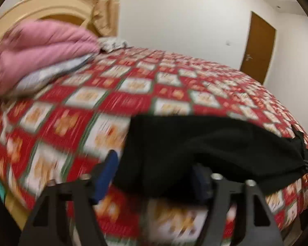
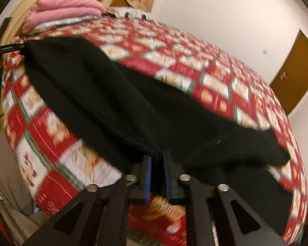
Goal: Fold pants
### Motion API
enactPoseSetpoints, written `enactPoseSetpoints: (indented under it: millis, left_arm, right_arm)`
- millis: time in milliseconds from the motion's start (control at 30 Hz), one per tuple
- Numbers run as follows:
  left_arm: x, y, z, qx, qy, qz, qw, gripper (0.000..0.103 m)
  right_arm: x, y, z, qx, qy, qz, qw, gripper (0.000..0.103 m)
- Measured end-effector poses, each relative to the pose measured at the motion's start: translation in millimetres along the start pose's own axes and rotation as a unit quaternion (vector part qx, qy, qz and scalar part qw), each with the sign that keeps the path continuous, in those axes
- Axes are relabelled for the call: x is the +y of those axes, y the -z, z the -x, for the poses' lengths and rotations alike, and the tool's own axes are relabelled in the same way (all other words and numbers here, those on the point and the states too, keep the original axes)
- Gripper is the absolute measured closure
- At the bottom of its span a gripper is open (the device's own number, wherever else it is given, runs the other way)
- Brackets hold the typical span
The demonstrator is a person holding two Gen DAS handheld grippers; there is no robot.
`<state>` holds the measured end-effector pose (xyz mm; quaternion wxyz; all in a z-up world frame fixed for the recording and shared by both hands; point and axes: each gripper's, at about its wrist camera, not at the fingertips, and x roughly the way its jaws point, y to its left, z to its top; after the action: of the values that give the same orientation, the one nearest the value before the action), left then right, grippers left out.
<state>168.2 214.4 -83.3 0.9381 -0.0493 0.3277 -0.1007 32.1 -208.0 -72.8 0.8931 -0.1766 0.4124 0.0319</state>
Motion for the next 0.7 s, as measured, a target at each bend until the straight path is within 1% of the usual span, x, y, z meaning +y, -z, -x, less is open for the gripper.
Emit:
enactPoseSetpoints:
  millis: [33, 67, 100, 133, 167, 200, 233, 333, 400, 467, 500, 567, 600, 700]
  left_arm:
    - [4, 8, 3, 0.009, -0.003, 0.005, 0.9999, 0.022]
    - [7, 14, 6, 0.015, -0.008, 0.005, 0.9998, 0.02]
    - [10, 19, 9, 0.022, -0.019, 0.005, 0.9996, 0.015]
    - [16, 25, 12, 0.026, -0.033, 0.006, 0.9991, 0.011]
    - [22, 29, 17, 0.027, -0.045, 0.014, 0.9985, 0.011]
    - [26, 31, 21, 0.027, -0.049, 0.025, 0.9981, 0.011]
    - [32, 32, 26, 0.025, -0.053, 0.039, 0.9975, 0.011]
    - [45, 31, 40, 0.022, -0.058, 0.084, 0.9945, 0.011]
    - [48, 30, 50, 0.016, -0.045, 0.11, 0.9928, 0.011]
    - [40, 25, 58, 0.008, -0.019, 0.122, 0.9923, 0.012]
    - [33, 24, 61, 0.005, 0.0, 0.127, 0.9919, 0.013]
    - [20, 24, 60, 0.008, 0.034, 0.131, 0.9908, 0.016]
    - [13, 24, 59, 0.01, 0.046, 0.13, 0.9903, 0.018]
    - [-4, 27, 44, 0.02, 0.071, 0.141, 0.9873, 0.019]
  right_arm:
    - [2, 3, 4, -0.013, 0.009, -0.002, 1.0, 0.083]
    - [2, 3, 4, -0.01, 0.014, -0.005, 1.0, 0.08]
    - [1, 3, 6, -0.006, 0.013, -0.009, 1.0, 0.074]
    - [0, 4, 8, -0.004, 0.009, -0.013, 1.0, 0.062]
    - [-1, 4, 12, -0.003, 0.0, -0.02, 1.0, 0.052]
    - [-2, 5, 15, -0.004, -0.004, -0.023, 1.0, 0.033]
    - [-3, 6, 20, -0.01, -0.005, -0.026, 1.0, 0.029]
    - [-2, 5, 38, -0.03, -0.006, -0.04, 0.999, 0.029]
    - [-4, -3, 51, -0.057, -0.016, -0.074, 0.996, 0.029]
    - [-3, -15, 58, -0.082, -0.035, -0.104, 0.991, 0.029]
    - [-1, -19, 60, -0.091, -0.046, -0.114, 0.988, 0.029]
    - [8, -32, 64, -0.113, -0.081, -0.136, 0.981, 0.029]
    - [15, -39, 64, -0.124, -0.103, -0.143, 0.977, 0.029]
    - [38, -55, 61, -0.141, -0.14, -0.145, 0.969, 0.029]
